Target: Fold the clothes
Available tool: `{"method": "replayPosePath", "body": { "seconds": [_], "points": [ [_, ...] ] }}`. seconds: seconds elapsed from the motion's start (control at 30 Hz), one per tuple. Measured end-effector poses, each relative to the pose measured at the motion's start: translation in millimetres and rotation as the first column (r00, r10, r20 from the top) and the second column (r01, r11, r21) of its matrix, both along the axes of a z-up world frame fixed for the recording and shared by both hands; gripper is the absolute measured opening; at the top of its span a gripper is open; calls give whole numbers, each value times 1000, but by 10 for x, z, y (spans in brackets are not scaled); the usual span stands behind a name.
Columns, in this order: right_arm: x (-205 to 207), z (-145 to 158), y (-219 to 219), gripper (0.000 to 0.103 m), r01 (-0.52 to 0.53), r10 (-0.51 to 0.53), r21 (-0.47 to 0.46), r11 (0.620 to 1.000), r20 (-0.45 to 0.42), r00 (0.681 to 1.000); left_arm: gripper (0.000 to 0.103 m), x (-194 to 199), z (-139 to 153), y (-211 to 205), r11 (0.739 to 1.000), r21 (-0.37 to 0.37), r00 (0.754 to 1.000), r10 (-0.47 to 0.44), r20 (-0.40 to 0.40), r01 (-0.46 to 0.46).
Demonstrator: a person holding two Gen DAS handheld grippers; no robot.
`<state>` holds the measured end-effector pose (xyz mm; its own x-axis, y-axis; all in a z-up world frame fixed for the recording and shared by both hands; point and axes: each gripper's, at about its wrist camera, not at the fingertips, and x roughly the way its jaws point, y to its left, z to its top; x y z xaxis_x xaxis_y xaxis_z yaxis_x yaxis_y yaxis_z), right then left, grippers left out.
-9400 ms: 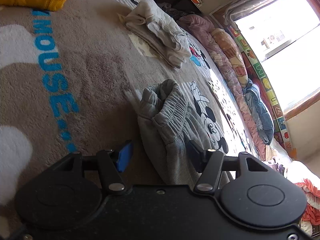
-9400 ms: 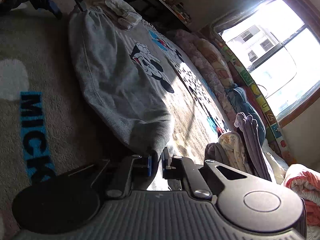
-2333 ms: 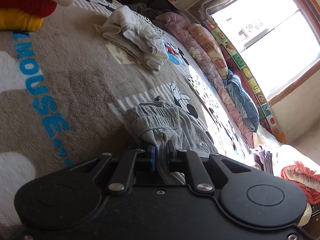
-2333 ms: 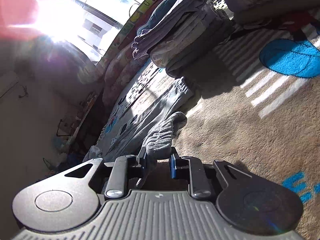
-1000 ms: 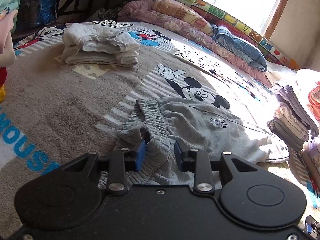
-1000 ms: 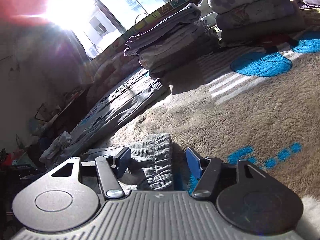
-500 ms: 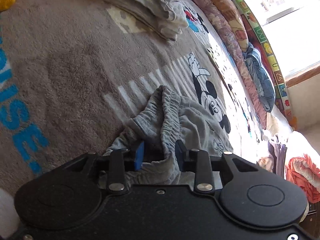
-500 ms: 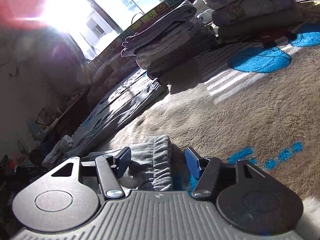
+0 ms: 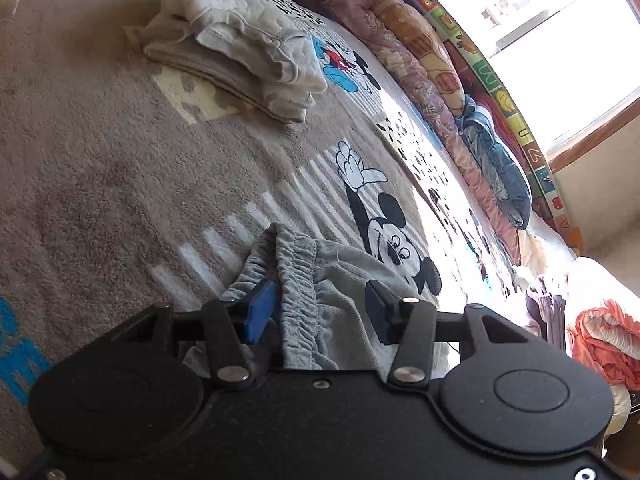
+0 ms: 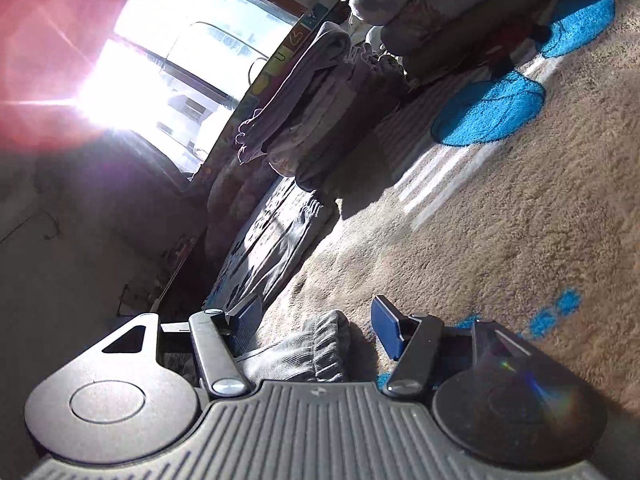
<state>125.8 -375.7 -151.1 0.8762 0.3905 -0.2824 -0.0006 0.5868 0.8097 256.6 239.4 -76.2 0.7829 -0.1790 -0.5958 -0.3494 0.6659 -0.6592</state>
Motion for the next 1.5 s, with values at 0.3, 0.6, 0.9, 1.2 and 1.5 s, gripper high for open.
{"method": "replayPosePath", "body": {
  "seconds": [0.3, 0.6, 0.9, 1.2, 1.5],
  "points": [
    [400, 273, -4, 65, -45, 46, -154, 987, -2, 999, 6, 205, -48, -90, 977, 140, 986, -163, 21, 158],
    [863, 415, 179, 65, -120, 123, -251, 961, -6, 992, 5, 308, 113, -48, 948, 265, 972, -211, 99, 179],
    [1434, 432, 254, 65, -159, 148, -310, 937, -60, 987, 4, 480, -11, 149, 974, 159, 981, -178, 76, 165],
    [2176, 521, 453, 65, -209, 192, -448, 870, -83, 978, 21, 588, -120, 110, 973, 124, 980, -198, 33, 193],
    [2754, 372, 537, 17, -258, 201, -396, 881, -180, 963, 4, 648, -123, 49, 962, 191, 978, -205, 42, 193]
  ]
}}
